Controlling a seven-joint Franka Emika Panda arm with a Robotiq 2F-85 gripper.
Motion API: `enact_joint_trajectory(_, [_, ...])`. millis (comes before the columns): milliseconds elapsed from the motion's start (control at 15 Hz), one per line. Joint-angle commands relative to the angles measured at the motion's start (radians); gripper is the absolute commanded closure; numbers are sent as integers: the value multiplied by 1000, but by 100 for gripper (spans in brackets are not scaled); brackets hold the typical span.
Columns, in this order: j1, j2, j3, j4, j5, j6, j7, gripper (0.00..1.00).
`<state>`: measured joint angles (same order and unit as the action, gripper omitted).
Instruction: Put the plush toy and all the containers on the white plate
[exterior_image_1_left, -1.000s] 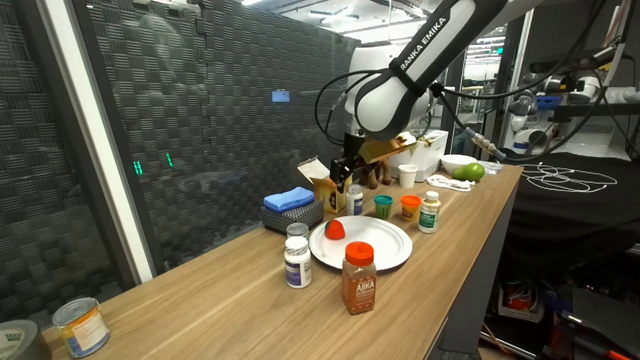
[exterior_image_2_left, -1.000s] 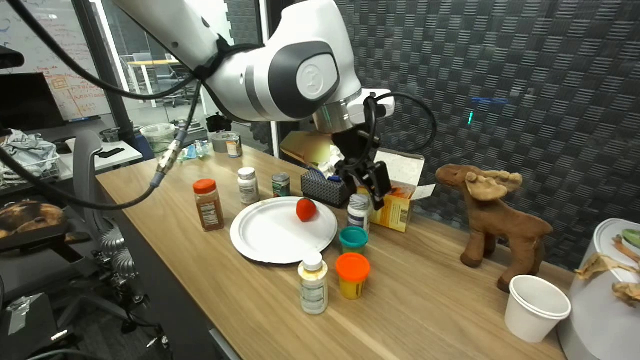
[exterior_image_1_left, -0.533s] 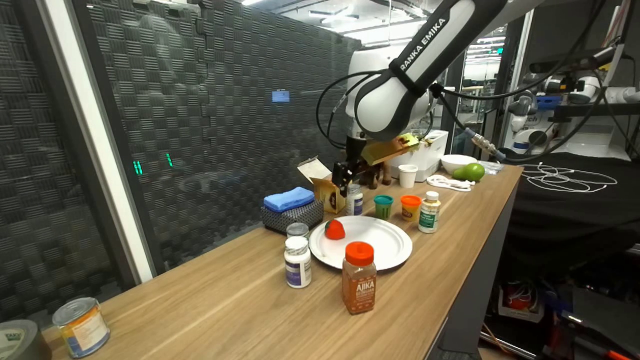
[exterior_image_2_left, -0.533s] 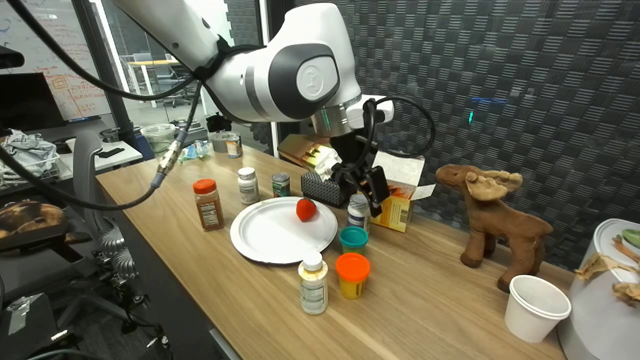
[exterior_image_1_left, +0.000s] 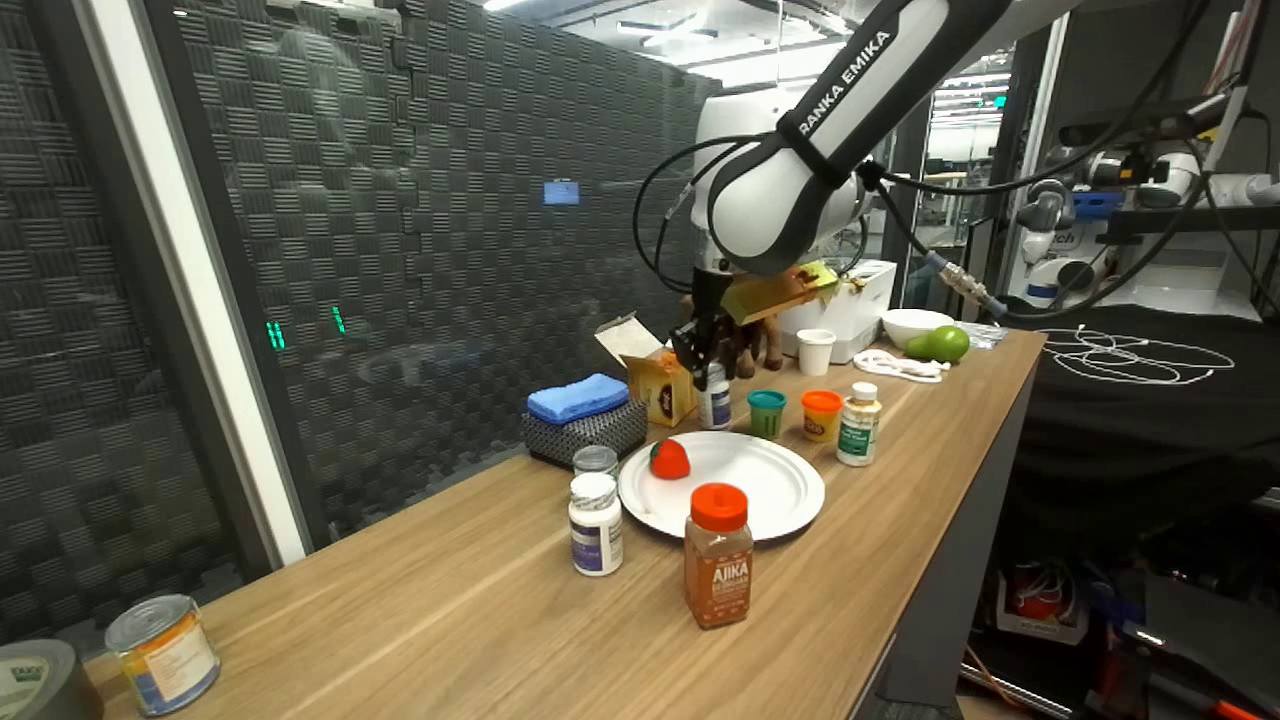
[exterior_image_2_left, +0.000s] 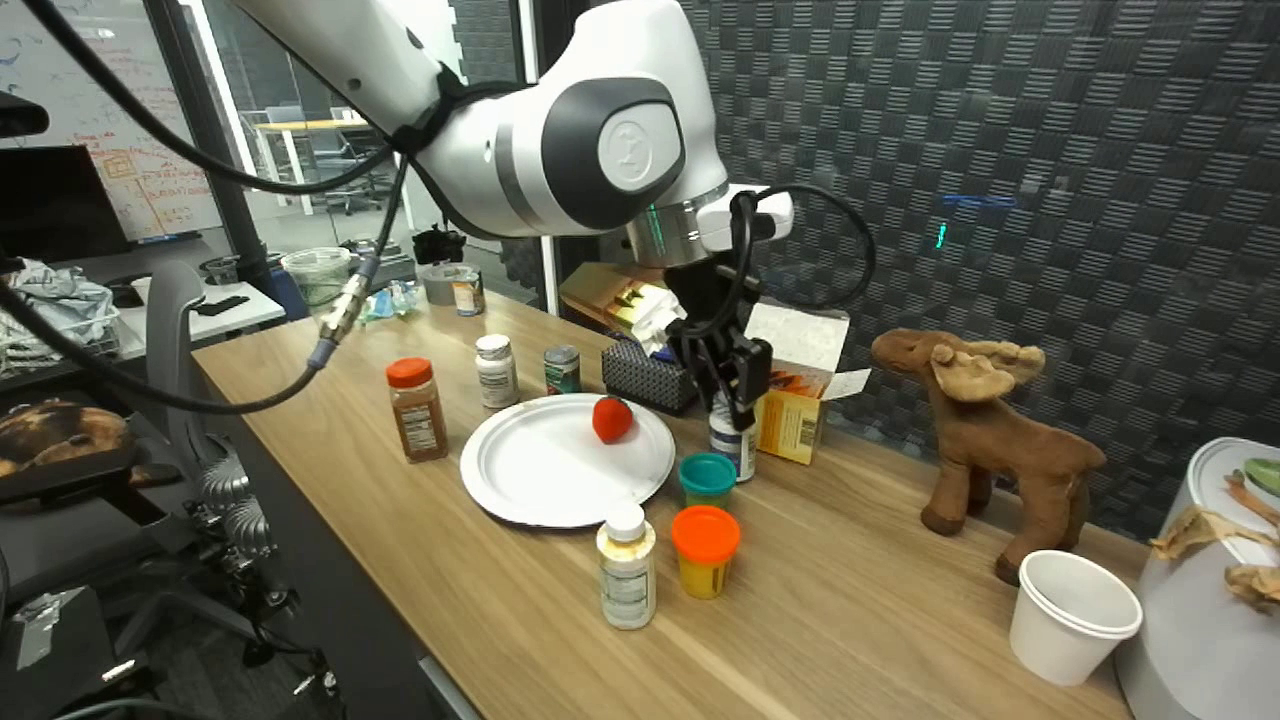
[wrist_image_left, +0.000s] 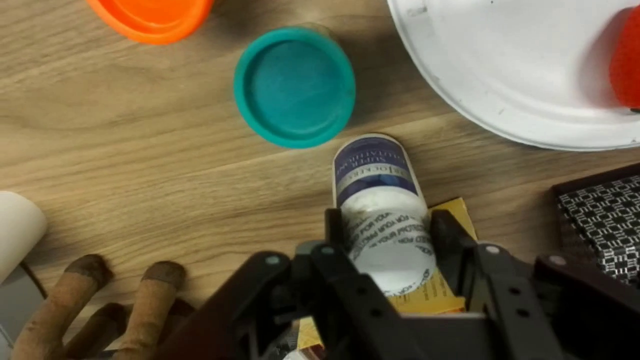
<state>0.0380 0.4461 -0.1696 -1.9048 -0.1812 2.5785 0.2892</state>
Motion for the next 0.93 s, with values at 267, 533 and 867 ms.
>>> enact_joint_trajectory(267, [34, -115, -38, -37, -39, -44, 102, 75])
enact_joint_trajectory(533, [48, -200, 0, -108, -29, -77, 130, 75])
enact_joint_trajectory(867, [28, -181, 66, -154, 46, -58, 107, 76])
